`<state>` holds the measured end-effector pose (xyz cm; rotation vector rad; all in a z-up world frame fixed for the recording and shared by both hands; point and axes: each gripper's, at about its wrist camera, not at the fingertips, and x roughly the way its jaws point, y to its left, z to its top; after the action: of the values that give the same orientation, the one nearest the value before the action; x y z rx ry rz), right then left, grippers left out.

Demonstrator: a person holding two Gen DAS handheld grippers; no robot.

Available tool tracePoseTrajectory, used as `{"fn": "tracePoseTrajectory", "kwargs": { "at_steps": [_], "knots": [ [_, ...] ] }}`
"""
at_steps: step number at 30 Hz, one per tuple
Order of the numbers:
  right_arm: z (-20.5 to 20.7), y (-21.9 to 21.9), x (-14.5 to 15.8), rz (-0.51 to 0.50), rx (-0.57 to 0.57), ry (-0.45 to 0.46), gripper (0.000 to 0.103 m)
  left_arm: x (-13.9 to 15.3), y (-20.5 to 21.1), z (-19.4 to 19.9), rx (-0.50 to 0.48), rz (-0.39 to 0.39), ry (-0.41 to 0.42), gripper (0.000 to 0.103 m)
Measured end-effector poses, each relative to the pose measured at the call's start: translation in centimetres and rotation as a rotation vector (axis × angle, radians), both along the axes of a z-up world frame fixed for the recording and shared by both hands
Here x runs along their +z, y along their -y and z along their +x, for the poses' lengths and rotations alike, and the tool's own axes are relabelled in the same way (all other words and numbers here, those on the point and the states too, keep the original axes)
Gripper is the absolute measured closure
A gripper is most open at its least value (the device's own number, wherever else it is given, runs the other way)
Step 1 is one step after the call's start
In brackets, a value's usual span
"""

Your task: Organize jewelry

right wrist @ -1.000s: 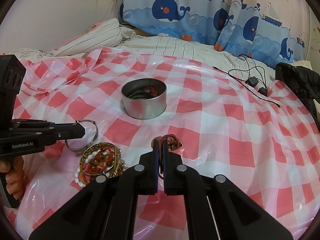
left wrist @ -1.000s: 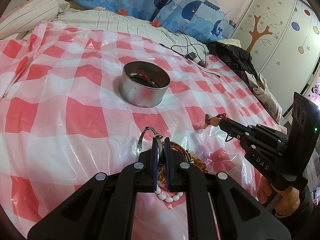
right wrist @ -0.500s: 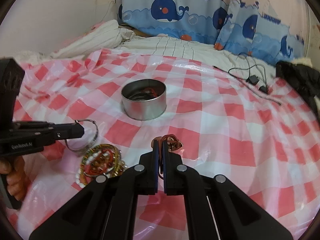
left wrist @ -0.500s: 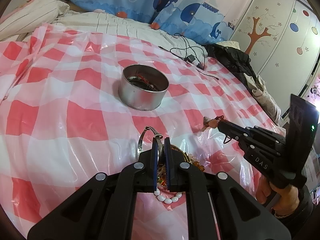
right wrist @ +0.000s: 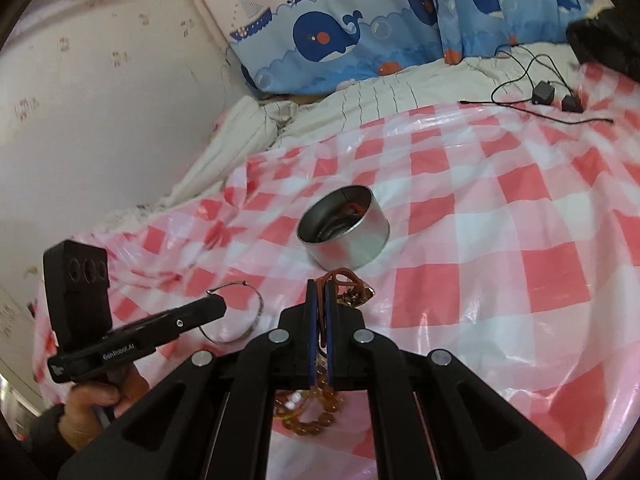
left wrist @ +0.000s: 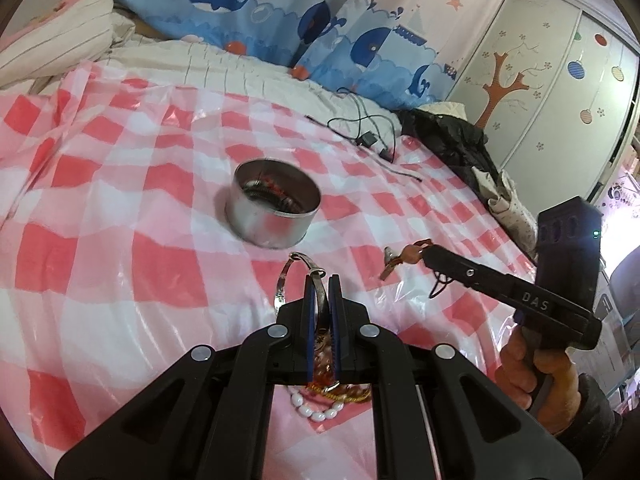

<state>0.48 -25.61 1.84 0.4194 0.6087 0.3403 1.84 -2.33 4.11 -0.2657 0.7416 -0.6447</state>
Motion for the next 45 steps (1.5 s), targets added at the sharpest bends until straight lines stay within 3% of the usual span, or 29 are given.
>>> {"fn": "tracePoseTrajectory", "kwargs": {
  "at_steps": [11, 17, 18, 19, 21, 22, 26, 30, 35, 39, 42, 45],
  "knots": [
    [4.9, -2.0, 2.1, 0.03, 0.046, 0.043, 0.099, 3.3, 1.8, 5.3, -0.006, -0.036, 0.064, 0.097],
    [9.5, -3.4, 2.9, -0.035, 0.048, 0.061, 0.099, 3.4, 2.6, 9.3, 0.007, -0.082, 0.062, 0.097],
    [10.8, -3.9, 2.3, -0.092, 0.043, 0.023, 0.095, 2.7, 3.1, 10.6, 0.016, -0.059, 0.027, 0.091],
    [11.8, -4.2, 1.6, -0.137, 0.028, -0.016, 0.071, 2.1, 3.5, 11.5, 0.032, -0.026, -0.001, 0.08],
    [12.4, -3.7, 0.3, -0.189, -0.026, -0.067, 0.068, 0.9, 3.7, 12.6, 0.067, 0.031, -0.055, 0.066],
    [12.1, -3.4, 0.1, -0.192, -0.033, -0.073, 0.068, 0.5, 3.5, 12.7, 0.07, 0.05, -0.076, 0.065],
    [9.8, -2.1, 0.4, -0.203, -0.051, -0.077, 0.068, 0.7, 2.3, 10.2, 0.071, 0.098, -0.032, 0.055],
    [5.2, -1.1, -0.3, -0.2, -0.066, -0.084, 0.051, 0.3, 0.4, 6.4, 0.085, 0.118, -0.051, 0.052],
    [0.5, -0.8, -3.2, -0.164, -0.069, -0.172, 0.051, -1.2, -1.0, 0.7, 0.083, 0.145, -0.086, 0.048],
    [0.2, -1.4, -3.1, -0.159, -0.058, -0.158, 0.05, -2.2, -0.8, -1.0, 0.077, 0.164, -0.093, 0.047],
    [0.3, -1.5, -3.0, -0.162, -0.07, -0.148, 0.046, -0.8, 0.0, -0.6, 0.082, 0.181, -0.011, 0.047],
    [0.7, -1.1, -3.2, -0.15, -0.08, -0.159, 0.046, 1.2, 1.1, 1.2, 0.05, 0.143, 0.074, 0.042]
  ]
}}
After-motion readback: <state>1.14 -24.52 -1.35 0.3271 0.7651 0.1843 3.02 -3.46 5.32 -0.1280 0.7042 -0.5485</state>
